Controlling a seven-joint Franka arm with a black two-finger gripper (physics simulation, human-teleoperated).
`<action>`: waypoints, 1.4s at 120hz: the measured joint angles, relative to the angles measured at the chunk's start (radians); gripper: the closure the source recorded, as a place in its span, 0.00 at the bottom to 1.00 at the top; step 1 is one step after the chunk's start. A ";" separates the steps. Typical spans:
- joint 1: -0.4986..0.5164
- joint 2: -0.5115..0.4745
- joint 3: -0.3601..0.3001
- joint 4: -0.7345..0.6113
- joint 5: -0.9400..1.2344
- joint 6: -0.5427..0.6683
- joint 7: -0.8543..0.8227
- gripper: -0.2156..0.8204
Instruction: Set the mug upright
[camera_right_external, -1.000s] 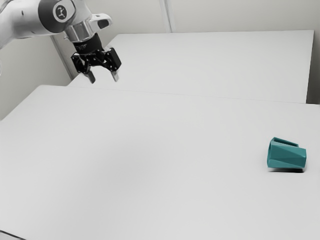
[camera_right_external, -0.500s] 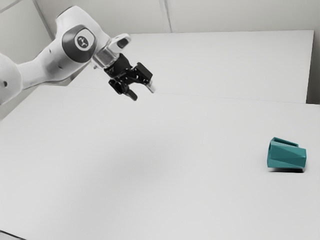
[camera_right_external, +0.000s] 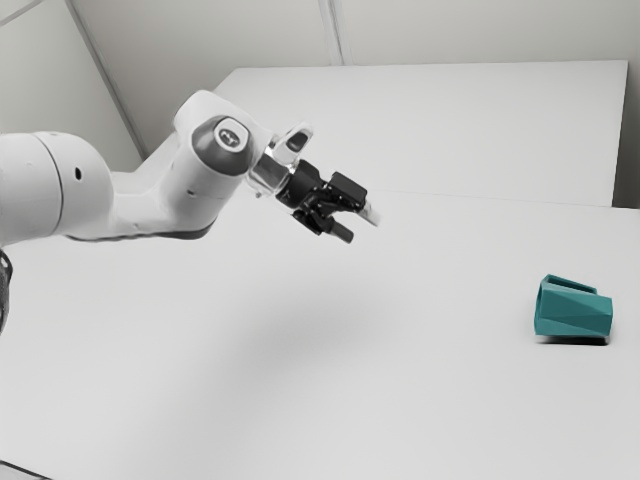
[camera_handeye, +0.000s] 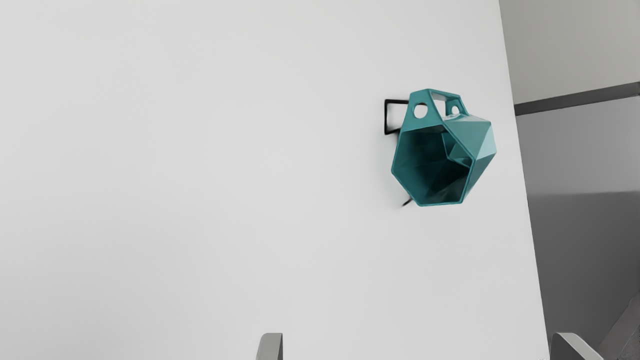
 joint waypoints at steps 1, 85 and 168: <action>-0.003 0.002 0.000 0.000 -0.003 0.002 0.004 0.23; -0.142 0.212 0.000 0.050 -0.293 0.054 0.188 0.23; -0.253 0.449 0.006 0.320 -0.454 0.021 0.406 0.23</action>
